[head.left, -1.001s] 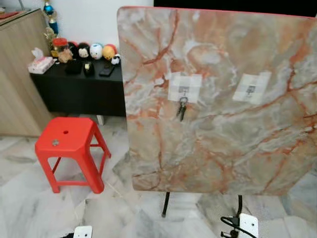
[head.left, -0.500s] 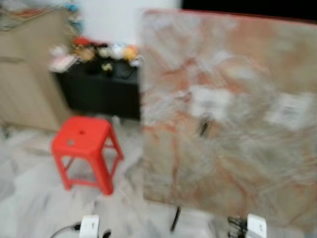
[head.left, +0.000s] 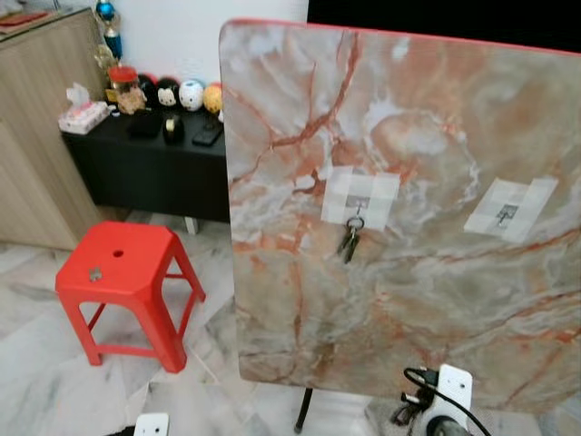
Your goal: Hang keys on a hook
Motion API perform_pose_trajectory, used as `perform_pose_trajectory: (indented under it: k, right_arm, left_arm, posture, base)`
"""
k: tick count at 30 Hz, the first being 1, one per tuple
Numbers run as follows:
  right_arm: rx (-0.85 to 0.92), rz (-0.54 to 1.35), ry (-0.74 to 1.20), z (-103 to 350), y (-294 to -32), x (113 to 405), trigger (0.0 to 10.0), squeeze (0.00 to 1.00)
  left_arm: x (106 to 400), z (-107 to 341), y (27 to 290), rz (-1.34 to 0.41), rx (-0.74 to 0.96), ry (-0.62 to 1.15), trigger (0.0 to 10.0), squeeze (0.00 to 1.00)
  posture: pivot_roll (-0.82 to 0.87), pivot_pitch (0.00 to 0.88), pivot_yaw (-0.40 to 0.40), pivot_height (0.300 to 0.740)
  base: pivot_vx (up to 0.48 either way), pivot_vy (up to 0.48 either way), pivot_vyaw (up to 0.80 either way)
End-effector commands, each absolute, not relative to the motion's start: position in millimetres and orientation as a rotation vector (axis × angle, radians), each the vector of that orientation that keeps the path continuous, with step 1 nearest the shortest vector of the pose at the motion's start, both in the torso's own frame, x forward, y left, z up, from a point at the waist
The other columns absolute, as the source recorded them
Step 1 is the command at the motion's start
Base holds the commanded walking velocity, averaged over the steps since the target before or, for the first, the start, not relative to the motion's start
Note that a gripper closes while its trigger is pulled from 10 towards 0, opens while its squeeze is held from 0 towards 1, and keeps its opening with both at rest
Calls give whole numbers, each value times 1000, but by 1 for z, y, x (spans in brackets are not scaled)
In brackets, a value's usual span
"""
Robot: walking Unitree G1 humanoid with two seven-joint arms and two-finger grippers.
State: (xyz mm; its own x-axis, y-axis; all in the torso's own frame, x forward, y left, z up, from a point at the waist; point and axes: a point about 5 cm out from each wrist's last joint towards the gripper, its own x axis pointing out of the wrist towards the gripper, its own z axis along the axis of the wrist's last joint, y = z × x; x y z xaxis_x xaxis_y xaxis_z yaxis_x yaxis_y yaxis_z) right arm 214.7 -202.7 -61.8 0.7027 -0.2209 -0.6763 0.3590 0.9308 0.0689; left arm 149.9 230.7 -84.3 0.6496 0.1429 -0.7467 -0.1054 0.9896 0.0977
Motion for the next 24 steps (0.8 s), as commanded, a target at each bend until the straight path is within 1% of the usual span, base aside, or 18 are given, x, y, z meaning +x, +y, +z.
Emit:
perform_pose_trajectory:
  k: [1,5,7,9,11,13,15,19,20,22,24]
  right_arm:
    - [201,-380,630,-48,-215,230,10000,0]
    - [126,-378,495,-24,-221,256,10000,0]
    - [56,-372,421,-12,-222,267,10000,0]
    - [-26,-397,335,4,-225,278,10000,0]
    - [-117,-473,218,24,-230,287,10000,0]
    - [-125,-488,206,26,-231,287,10000,0]
    - [-134,-549,166,31,-235,285,10000,0]
    - [-203,-602,116,38,-240,281,10000,0]
    - [-263,-589,72,45,-239,281,10000,0]
    - [-284,-587,58,47,-239,282,10000,0]
    - [-359,-601,-14,60,-238,283,10000,0]
  left_arm:
    - [145,-87,231,145,42,873,10000,0]
    - [146,-87,231,141,46,874,10000,0]
    - [146,-87,231,141,45,874,10000,0]
    - [146,-87,230,139,44,875,10000,0]
    - [145,-87,230,135,43,878,10000,0]
    - [145,-87,230,135,43,878,10000,0]
    - [145,-87,230,137,41,878,10000,0]
    - [145,-87,229,134,43,878,10000,0]
    - [145,-87,229,132,44,878,10000,0]
    - [145,-87,229,132,44,878,10000,0]
    - [145,-87,230,129,45,878,10000,0]
  posture:
    - [-3,0,-77,740]
    - [-4,0,-78,740]
    - [-2,0,-78,740]
    - [-2,0,-80,740]
    - [1,0,-82,740]
    - [4,0,-84,740]
    - [5,0,-85,740]
    - [-1,0,-84,740]
    - [-1,0,-83,740]
    - [-2,0,-83,740]
    - [-4,0,-83,740]
  base:
    - [0,0,0]
    - [0,0,0]
    - [0,0,0]
    - [0,0,0]
    - [0,0,0]
    - [0,0,0]
    - [0,0,0]
    - [0,0,0]
    - [0,0,0]
    - [0,0,0]
    - [0,0,0]
